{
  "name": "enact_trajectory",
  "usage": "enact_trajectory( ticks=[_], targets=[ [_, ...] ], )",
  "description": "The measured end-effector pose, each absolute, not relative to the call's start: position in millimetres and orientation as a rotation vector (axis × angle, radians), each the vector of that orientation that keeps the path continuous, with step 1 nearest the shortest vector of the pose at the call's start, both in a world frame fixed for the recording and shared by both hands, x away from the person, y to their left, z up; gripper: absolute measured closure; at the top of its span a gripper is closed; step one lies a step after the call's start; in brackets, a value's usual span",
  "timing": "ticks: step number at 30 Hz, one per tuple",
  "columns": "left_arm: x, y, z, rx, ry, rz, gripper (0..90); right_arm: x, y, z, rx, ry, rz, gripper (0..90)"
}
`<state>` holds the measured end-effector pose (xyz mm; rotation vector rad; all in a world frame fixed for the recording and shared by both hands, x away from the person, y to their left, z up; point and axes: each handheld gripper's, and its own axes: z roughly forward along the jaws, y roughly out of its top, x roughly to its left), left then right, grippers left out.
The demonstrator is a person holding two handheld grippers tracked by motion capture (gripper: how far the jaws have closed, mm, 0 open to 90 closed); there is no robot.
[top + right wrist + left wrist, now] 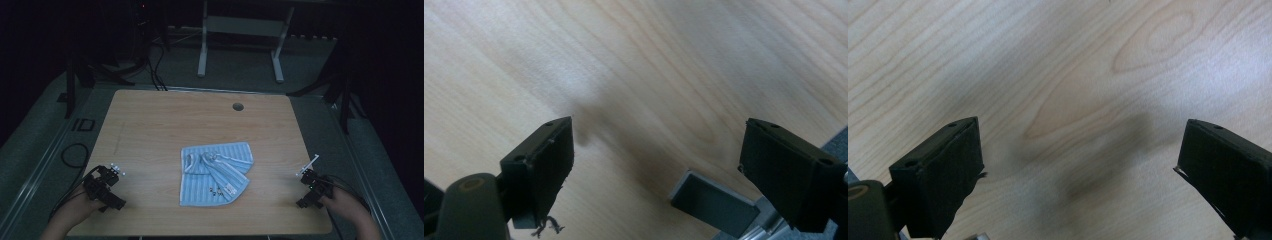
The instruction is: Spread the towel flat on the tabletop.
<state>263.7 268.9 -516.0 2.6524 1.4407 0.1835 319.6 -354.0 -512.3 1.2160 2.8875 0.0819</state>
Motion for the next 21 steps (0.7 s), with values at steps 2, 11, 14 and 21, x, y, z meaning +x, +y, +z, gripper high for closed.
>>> enact_trajectory(
  ticks=[2,11,14,21],
  targets=[
    [264,269,-515,2.656,1.443,0.197,4.3,321,-352,-512,1.216,2.897,0.075,13.8],
    [273,260,-514,2.665,1.4,0.129,4.2,328,-331,-514,1.146,2.976,0.029,14.7],
    [277,252,-515,2.681,1.373,0.129,4.2,329,-326,-513,1.125,2.981,0.035,14.6],
    [287,230,-512,2.701,1.266,0.119,4.3,332,-301,-511,0.991,3.029,0.052,14.2]
  ],
)
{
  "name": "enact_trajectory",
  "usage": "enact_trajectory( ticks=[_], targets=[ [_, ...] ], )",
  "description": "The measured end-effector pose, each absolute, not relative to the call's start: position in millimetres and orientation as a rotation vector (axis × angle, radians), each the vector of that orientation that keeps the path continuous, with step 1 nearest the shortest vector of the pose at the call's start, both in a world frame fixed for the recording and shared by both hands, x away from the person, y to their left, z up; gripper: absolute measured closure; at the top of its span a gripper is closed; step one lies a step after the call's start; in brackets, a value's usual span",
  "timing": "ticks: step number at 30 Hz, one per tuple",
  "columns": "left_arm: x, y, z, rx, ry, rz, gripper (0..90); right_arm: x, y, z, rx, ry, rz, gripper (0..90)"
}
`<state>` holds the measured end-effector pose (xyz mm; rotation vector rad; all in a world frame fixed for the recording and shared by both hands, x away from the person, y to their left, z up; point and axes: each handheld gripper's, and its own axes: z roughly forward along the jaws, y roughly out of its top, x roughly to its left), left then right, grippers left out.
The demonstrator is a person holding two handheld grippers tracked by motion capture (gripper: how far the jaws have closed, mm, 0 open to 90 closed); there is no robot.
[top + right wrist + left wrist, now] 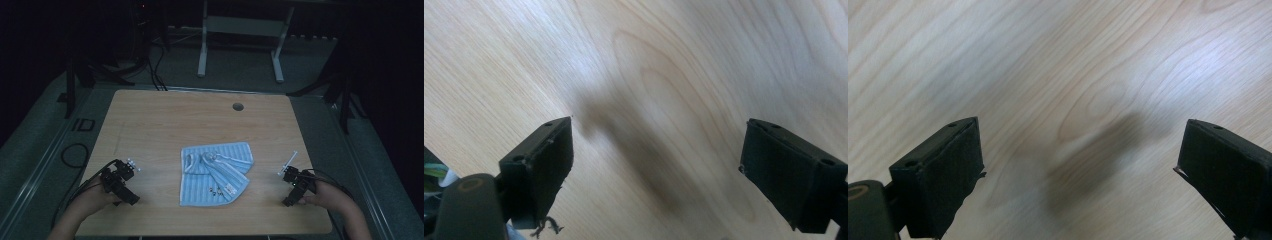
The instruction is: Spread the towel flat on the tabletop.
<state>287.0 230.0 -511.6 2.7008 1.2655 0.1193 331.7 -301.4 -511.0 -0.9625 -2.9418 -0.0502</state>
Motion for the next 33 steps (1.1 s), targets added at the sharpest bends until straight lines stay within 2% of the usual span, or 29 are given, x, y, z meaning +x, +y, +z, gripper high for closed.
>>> enact_trajectory(
  ticks=[6,17,33],
  targets=[
    [293,212,-512,2.722,1.194,0.102,4.4,338,-287,-508,-0.881,-2.955,-0.079,20.6],
    [304,173,-509,2.772,1.05,0.082,5.8,352,-245,-506,-0.752,-3.016,-0.105,27.2],
    [314,133,-500,2.781,0.916,0.098,5.9,364,-197,-491,-0.622,-3.07,-0.252,29.0]
  ],
)
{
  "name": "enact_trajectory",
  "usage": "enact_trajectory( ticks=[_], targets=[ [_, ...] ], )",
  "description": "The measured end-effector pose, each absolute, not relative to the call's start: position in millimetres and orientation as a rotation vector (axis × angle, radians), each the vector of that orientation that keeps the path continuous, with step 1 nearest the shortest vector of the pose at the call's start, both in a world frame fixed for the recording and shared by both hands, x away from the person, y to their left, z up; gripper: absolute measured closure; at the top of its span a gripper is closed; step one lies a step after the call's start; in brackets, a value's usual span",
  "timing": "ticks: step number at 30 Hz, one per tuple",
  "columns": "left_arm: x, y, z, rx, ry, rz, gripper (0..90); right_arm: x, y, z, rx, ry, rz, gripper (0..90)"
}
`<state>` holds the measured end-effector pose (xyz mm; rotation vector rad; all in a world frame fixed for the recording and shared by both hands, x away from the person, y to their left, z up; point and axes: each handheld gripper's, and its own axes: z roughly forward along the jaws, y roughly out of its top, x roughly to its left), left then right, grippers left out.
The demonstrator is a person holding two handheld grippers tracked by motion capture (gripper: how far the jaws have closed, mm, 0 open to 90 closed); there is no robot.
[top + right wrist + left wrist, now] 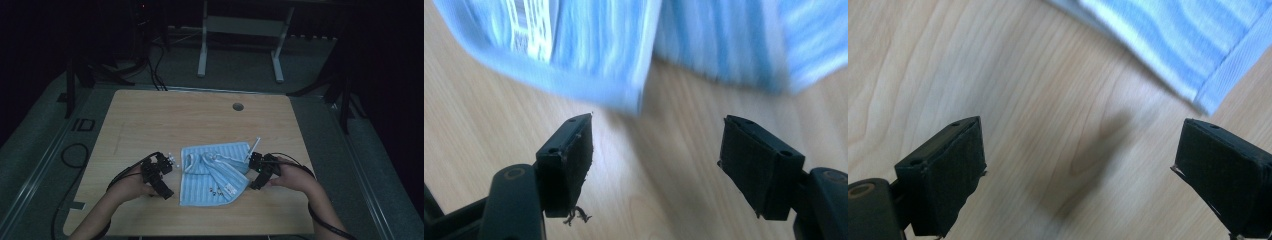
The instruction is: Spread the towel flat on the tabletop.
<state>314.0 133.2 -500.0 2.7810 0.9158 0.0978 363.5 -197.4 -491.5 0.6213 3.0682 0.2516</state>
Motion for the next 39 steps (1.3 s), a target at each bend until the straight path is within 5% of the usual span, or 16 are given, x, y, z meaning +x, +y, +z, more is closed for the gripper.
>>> enact_trajectory(
  ticks=[19,23,30,33,36,39],
  targets=[
    [334,96,-496,2.767,0.834,0.147,19.2,379,-135,-484,0.541,3.019,0.482,38.0],
    [341,92,-494,2.735,0.84,0.169,32.7,381,-121,-485,0.515,2.997,0.535,39.8],
    [354,80,-495,2.699,0.863,0.186,40.7,390,-106,-482,0.561,2.934,0.629,40.3],
    [356,72,-498,2.693,0.843,0.174,49.3,392,-100,-483,0.573,2.904,0.687,49.8],
    [357,66,-501,2.708,0.802,0.182,72.3,390,-99,-486,0.541,2.903,0.676,76.7],
    [356,63,-501,2.704,0.796,0.199,83.4,388,-102,-486,0.528,2.904,0.663,82.5]
  ],
)
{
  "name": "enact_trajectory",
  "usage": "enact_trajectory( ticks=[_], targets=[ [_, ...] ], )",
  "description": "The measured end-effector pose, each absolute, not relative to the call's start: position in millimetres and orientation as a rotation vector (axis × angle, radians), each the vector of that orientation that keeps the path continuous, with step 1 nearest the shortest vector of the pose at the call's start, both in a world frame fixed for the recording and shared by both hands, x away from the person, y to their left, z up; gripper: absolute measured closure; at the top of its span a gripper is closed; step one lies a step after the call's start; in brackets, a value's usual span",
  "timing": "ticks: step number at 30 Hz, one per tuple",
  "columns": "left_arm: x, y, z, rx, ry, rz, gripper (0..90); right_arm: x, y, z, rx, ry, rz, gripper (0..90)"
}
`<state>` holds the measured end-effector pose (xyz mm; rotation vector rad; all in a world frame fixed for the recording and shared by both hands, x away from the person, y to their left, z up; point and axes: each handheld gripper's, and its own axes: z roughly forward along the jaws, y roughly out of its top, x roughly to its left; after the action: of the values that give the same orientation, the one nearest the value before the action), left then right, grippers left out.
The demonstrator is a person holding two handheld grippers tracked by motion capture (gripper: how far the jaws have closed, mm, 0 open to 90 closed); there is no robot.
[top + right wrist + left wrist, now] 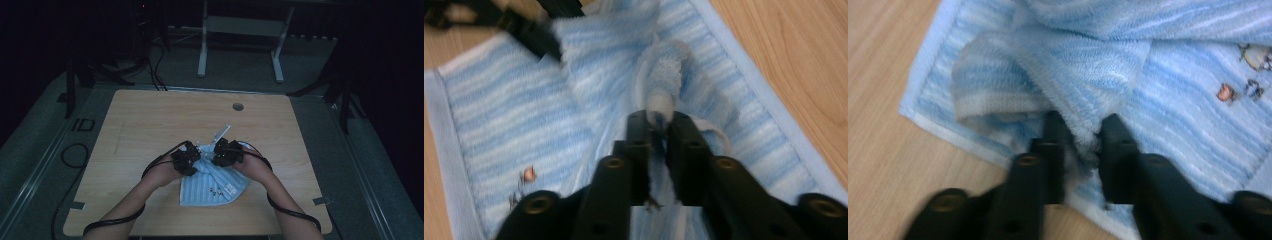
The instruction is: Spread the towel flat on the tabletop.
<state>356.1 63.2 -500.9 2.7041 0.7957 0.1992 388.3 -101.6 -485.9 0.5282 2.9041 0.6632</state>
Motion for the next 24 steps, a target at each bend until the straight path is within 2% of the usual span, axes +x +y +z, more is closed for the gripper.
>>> enact_trajectory(
  ticks=[4,10,18,24],
  targets=[
    [351,64,-496,2.684,0.799,0.226,85.2,382,-114,-479,0.519,2.879,0.675,86.3],
    [339,69,-482,2.661,0.776,0.258,85.8,367,-143,-461,0.555,2.818,0.709,86.4],
    [319,77,-467,2.636,0.752,0.297,85.8,338,-209,-437,0.645,2.71,0.689,86.3],
    [304,84,-464,2.607,0.745,0.294,85.6,318,-244,-439,0.713,2.69,0.643,86.2]
  ],
)
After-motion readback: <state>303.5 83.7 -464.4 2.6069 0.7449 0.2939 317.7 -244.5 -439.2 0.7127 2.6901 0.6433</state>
